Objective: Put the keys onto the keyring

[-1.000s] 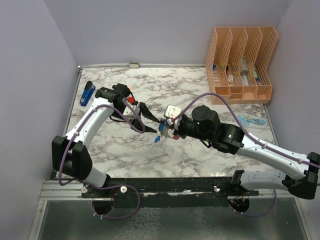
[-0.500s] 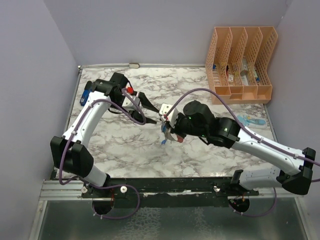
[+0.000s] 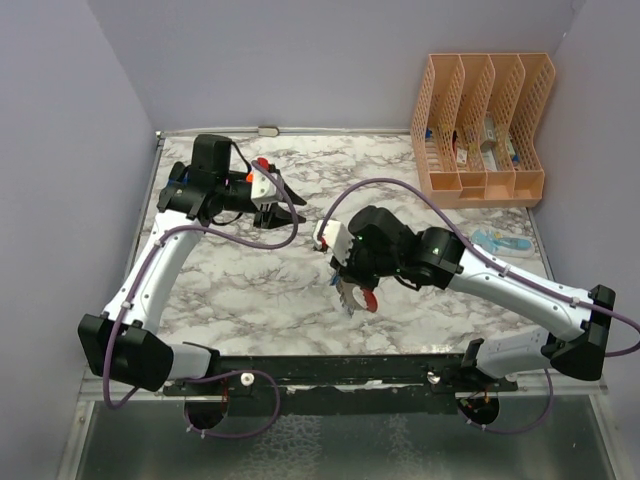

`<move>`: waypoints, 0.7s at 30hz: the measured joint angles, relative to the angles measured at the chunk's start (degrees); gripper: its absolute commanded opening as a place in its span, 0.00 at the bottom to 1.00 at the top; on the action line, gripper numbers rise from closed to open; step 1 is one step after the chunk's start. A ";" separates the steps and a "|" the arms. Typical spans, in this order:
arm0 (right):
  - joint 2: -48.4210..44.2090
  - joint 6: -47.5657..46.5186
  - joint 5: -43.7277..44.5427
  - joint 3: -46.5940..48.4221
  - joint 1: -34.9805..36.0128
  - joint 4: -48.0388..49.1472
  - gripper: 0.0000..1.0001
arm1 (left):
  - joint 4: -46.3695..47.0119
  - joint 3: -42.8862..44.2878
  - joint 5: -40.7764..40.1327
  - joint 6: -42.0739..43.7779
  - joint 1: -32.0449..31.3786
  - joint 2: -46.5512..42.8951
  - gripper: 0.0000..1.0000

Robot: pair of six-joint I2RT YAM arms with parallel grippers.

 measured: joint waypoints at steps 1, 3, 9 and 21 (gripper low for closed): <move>0.00 0.24 0.00 0.00 0.00 -0.48 0.01 | 1.25 -0.33 -0.02 -1.64 0.02 -0.11 0.41; 0.02 0.66 0.00 0.00 0.00 -0.98 0.01 | 4.70 -1.57 0.13 -5.70 0.02 -0.13 0.41; 1.14 2.12 0.07 -0.02 0.00 -0.87 0.01 | 10.12 -8.50 0.57 -14.45 -2.34 -1.33 0.41; -0.79 3.17 -3.56 -4.72 -4.48 5.81 0.01 | 12.24 -10.27 1.38 -18.45 -3.04 -3.74 0.42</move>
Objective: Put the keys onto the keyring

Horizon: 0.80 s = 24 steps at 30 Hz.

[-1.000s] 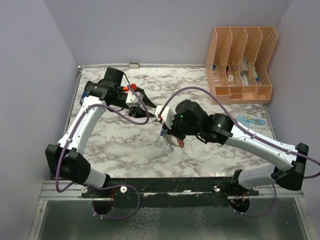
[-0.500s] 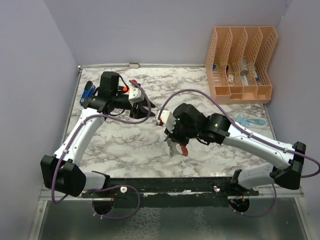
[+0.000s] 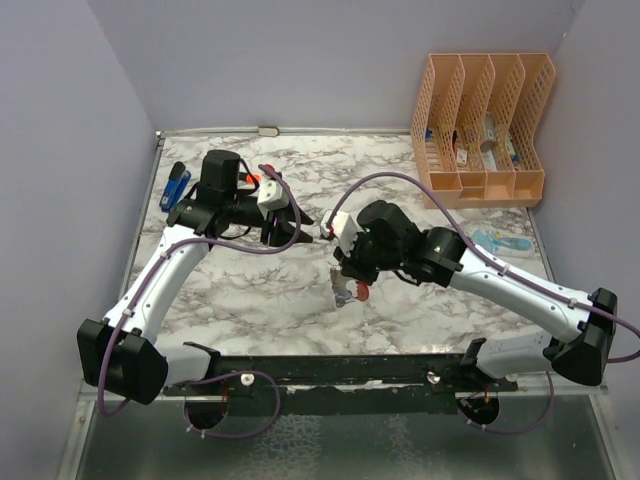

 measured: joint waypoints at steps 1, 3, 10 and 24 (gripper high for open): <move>-0.46 -0.68 -0.31 -0.48 -0.04 1.16 0.01 | 0.00 -0.04 0.15 0.11 0.00 0.00 0.42; -1.86 -1.77 -0.70 -1.79 -0.02 3.39 0.01 | 0.22 -0.17 0.68 0.26 0.00 0.00 0.42; -6.49 -8.26 -0.70 -4.87 -0.02 11.65 0.01 | 1.77 -1.73 1.27 0.50 0.00 0.00 0.43; -8.22 -16.37 -0.70 -5.55 -0.02 16.61 0.01 | 2.80 -3.30 6.08 6.64 0.00 0.81 0.51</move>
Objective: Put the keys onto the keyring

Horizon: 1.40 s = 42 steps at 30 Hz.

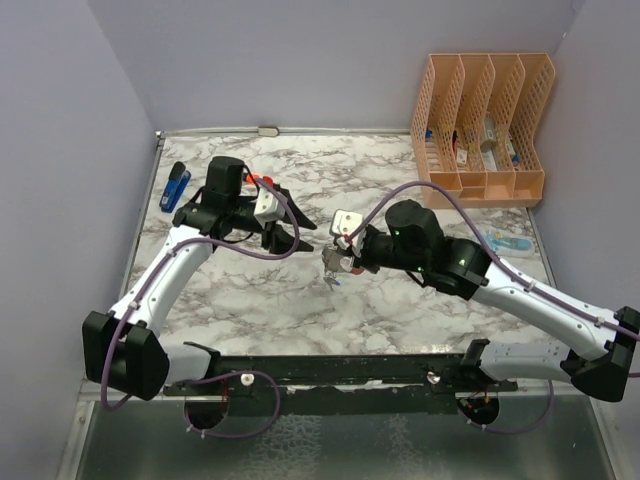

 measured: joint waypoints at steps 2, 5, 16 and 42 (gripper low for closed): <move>-0.79 -0.07 -0.02 -0.17 0.00 0.02 0.01 | -1.42 -0.31 0.44 2.51 0.00 0.44 0.52; -1.31 -0.09 -0.04 -0.17 0.00 0.42 0.01 | -4.76 -0.72 0.81 6.71 0.00 1.49 0.53; -1.38 0.17 -2.36 -0.17 0.00 0.83 0.01 | -7.69 1.03 1.90 11.08 -0.09 2.95 0.57; -0.55 1.36 -5.14 -0.50 0.00 2.62 0.01 | -16.15 2.38 5.05 20.76 -4.35 3.69 0.19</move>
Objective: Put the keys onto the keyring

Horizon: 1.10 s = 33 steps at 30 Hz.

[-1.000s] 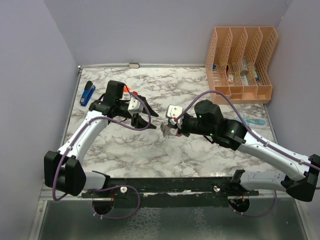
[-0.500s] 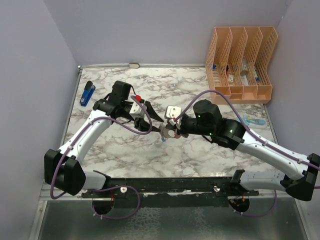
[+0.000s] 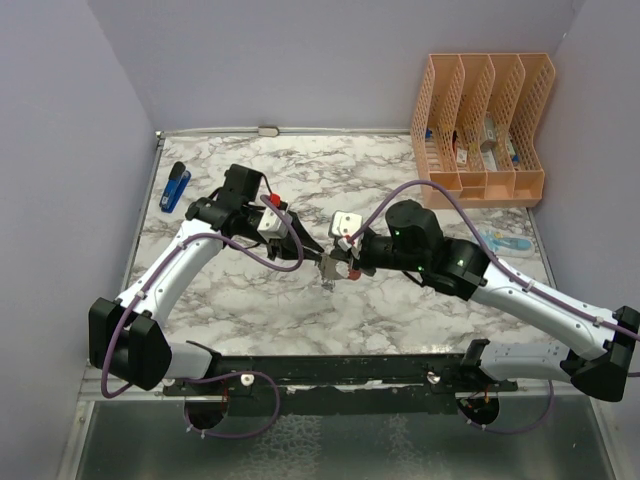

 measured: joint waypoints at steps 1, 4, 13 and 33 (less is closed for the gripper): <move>0.00 0.13 0.00 -0.17 0.00 0.00 0.01 | -0.13 0.00 -0.02 0.22 0.00 0.00 0.15; 0.00 0.37 0.00 -0.68 0.00 0.04 0.01 | -0.52 0.02 -0.02 0.74 0.00 0.00 0.03; 0.00 0.46 0.02 -1.03 0.00 0.44 0.01 | -1.53 0.04 -0.07 1.07 -0.22 0.00 0.00; 3.04 2.43 0.04 -0.87 -0.02 -0.94 0.16 | -6.21 1.97 -9.57 1.20 -2.14 -0.04 0.00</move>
